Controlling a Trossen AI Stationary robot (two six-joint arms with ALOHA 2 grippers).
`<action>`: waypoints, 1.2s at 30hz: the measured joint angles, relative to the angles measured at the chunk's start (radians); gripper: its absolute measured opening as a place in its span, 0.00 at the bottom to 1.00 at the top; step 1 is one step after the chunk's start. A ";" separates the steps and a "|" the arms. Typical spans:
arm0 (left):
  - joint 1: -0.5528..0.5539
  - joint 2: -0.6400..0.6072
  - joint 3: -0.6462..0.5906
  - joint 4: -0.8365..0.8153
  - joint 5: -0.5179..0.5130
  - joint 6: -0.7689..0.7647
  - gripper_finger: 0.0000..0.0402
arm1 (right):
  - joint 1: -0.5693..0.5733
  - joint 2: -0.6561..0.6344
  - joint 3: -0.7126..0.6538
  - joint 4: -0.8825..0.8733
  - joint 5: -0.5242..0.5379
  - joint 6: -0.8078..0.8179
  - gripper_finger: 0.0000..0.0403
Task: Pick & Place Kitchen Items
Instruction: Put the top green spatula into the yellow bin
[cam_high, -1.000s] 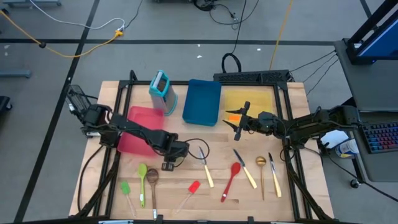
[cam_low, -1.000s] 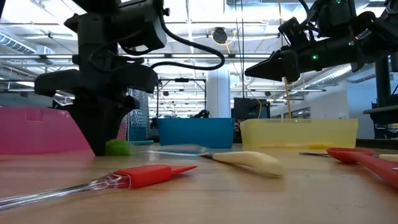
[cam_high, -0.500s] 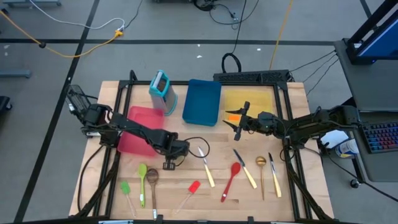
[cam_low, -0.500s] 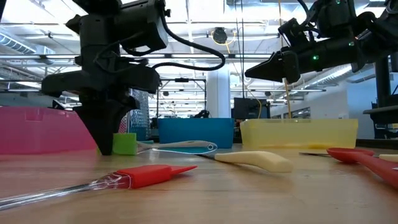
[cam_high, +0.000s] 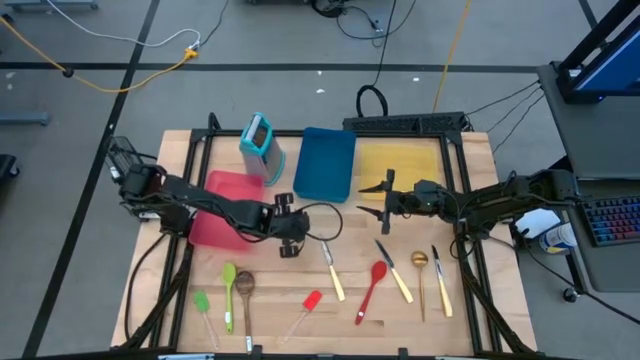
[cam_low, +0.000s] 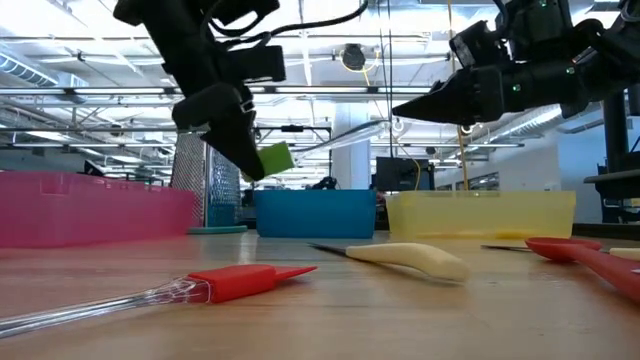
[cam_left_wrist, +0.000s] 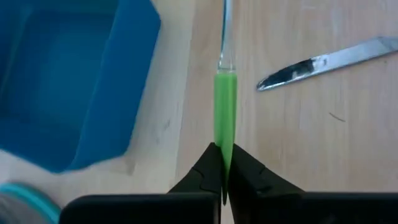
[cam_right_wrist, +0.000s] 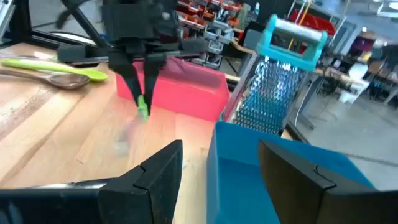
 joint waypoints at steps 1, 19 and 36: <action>0.000 0.002 -0.001 0.014 -0.009 0.018 0.01 | 0.000 0.000 0.000 -0.005 0.000 0.010 0.50; 0.043 -0.001 -0.001 0.252 -0.099 0.202 0.01 | 0.007 0.000 0.000 -0.068 -0.180 0.026 0.49; 0.085 0.002 -0.001 0.450 -0.017 0.233 0.02 | 0.052 0.001 0.000 0.006 -0.119 0.026 0.43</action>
